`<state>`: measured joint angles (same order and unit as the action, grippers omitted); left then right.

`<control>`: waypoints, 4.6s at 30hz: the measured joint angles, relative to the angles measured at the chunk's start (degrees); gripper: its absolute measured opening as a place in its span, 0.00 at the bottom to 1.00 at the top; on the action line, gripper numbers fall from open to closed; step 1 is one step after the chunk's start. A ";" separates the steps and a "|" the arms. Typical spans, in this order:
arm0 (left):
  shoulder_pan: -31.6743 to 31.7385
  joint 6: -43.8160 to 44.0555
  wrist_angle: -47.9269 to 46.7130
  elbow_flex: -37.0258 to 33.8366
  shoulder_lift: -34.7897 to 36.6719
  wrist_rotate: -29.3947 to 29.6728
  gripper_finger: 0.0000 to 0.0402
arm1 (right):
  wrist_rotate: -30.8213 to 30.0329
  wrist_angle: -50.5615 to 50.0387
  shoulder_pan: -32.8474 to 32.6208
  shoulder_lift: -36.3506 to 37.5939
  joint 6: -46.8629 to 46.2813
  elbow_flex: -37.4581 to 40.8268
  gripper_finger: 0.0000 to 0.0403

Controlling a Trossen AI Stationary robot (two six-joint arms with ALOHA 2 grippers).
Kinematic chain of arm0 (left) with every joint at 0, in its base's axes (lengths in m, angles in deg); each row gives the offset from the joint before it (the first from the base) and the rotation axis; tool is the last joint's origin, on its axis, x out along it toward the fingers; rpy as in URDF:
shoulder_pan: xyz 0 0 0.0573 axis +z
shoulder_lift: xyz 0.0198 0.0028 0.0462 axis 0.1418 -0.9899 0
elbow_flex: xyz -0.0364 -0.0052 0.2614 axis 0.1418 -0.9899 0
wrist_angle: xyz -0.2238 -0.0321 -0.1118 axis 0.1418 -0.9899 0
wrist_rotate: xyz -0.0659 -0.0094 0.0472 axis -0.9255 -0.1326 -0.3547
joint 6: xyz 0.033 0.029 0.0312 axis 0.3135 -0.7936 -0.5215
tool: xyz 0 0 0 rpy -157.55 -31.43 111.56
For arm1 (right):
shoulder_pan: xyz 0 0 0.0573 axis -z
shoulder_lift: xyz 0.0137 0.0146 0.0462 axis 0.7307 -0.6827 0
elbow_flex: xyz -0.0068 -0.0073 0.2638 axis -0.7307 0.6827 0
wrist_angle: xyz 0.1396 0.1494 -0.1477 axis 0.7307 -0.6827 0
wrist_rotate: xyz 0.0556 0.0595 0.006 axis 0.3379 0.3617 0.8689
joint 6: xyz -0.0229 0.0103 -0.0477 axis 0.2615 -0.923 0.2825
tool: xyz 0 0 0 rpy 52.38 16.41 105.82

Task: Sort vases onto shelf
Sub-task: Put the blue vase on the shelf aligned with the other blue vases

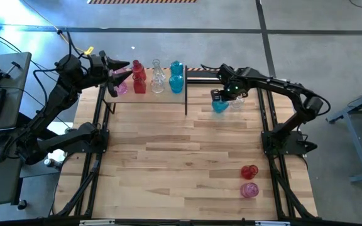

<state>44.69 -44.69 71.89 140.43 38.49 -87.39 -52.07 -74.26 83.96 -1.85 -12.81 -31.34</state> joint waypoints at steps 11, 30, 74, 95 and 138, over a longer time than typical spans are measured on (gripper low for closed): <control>0.00 -0.02 -2.90 0.00 0.01 -0.02 0.46 | 0.11 -5.66 -3.83 0.05 0.68 -9.72 0.01; -0.01 -0.01 -2.84 0.00 0.01 -0.02 0.46 | -1.53 -16.00 -6.32 0.09 2.62 -33.13 0.01; -3.37 -0.02 -5.63 0.00 -0.01 -4.30 0.46 | 11.88 9.33 -14.32 -6.05 14.13 -41.48 0.01; -9.03 -0.02 -8.50 0.00 -2.94 -4.24 0.46 | 16.96 4.51 -14.29 -9.61 12.50 -41.48 0.01; -20.52 0.00 -8.26 0.00 -21.62 2.12 0.46 | 9.79 0.80 -13.97 -15.34 1.08 -41.46 0.01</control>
<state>24.17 -44.69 63.63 140.43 16.87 -85.27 -42.28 -73.46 69.99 -17.19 -11.73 -72.81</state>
